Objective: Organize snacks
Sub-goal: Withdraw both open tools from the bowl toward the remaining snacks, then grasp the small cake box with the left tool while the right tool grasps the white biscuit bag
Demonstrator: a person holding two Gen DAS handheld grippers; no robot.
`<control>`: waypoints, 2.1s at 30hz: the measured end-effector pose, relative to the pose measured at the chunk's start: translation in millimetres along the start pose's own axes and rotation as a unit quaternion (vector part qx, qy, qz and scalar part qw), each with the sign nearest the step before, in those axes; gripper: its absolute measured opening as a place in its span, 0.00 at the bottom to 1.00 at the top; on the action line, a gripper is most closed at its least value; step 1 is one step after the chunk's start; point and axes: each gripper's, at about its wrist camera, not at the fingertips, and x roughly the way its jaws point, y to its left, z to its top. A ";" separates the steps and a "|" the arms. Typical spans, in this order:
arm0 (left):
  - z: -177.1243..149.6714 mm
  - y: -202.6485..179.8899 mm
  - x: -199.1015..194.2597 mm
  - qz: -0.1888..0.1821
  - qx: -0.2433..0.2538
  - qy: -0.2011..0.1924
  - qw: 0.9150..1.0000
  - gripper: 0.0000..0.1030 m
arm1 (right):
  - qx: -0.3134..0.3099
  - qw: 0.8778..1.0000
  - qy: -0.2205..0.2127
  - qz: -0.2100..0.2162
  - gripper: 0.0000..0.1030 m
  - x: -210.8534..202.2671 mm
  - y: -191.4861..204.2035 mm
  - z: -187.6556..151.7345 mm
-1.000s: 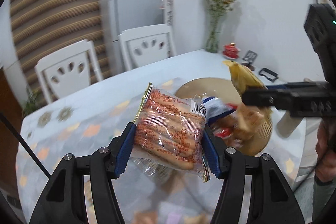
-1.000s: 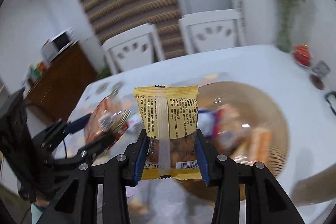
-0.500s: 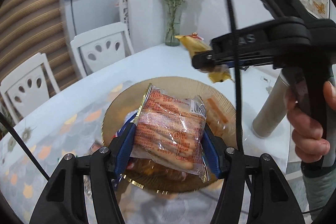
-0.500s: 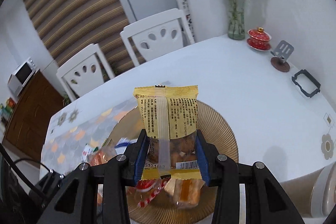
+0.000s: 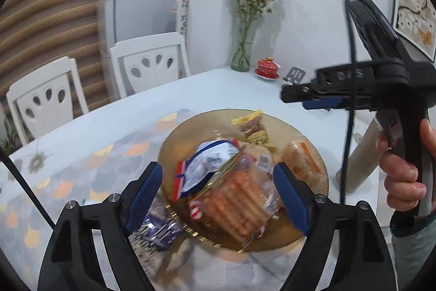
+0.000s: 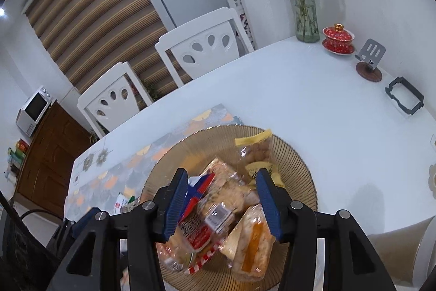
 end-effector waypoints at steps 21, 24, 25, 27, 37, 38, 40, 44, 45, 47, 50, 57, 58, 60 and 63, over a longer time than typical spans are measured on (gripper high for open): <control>-43.7 139.0 -138.3 0.155 -0.129 -0.045 0.978 0.80 | -0.112 0.983 0.036 0.139 0.49 -16.5 119.7 -49.3; -55.0 158.1 -151.0 0.167 -0.154 -0.048 0.973 0.80 | -0.129 0.979 0.052 0.152 0.49 -7.1 140.6 -60.3; -59.0 162.4 -152.5 0.171 -0.158 -0.047 0.971 0.80 | -0.133 0.977 0.058 0.157 0.49 -2.7 147.5 -64.0; -68.0 169.6 -151.8 0.179 -0.166 -0.039 0.969 0.80 | -0.140 0.974 0.071 0.163 0.49 6.7 158.7 -69.6; -114.6 181.8 -99.4 0.166 -0.187 0.025 0.968 0.80 | -0.239 0.947 0.157 0.144 0.49 84.9 219.0 -76.6; -119.8 184.9 -90.6 0.159 -0.193 0.033 0.968 0.80 | -0.252 0.942 0.168 0.143 0.49 93.4 223.0 -78.1; -127.5 191.7 -74.6 0.148 -0.206 0.047 0.966 0.80 | -0.279 0.929 0.198 0.141 0.49 116.5 232.0 -79.7; -139.3 202.7 -45.8 0.124 -0.232 0.070 0.962 0.78 | -0.323 0.906 0.249 0.113 0.51 161.5 247.5 -79.5; -141.4 204.1 -40.8 0.120 -0.237 0.073 0.961 0.78 | -0.342 0.893 0.270 0.114 0.53 174.8 253.5 -80.6; -146.7 204.4 -31.5 0.117 -0.240 0.080 0.960 0.78 | -0.367 0.878 0.288 0.111 0.54 190.2 262.3 -82.2; -151.4 203.8 -22.4 0.126 -0.238 0.091 0.959 0.78 | -0.399 0.860 0.303 0.095 0.58 206.4 276.6 -85.7; -158.4 204.1 -17.3 0.144 -0.237 0.106 0.955 0.60 | -0.447 0.832 0.320 0.074 0.74 241.7 292.3 -93.1; -158.5 204.3 -17.7 0.150 -0.235 0.107 0.955 0.55 | -0.445 0.830 0.327 0.079 0.74 245.9 292.0 -93.9; -158.8 206.6 -19.6 0.151 -0.236 0.104 0.954 0.48 | -0.445 0.824 0.342 0.079 0.74 255.5 289.6 -97.3; -162.4 214.3 -25.1 0.132 -0.259 0.090 0.953 0.43 | -0.456 0.817 0.349 0.050 0.74 269.5 284.9 -102.8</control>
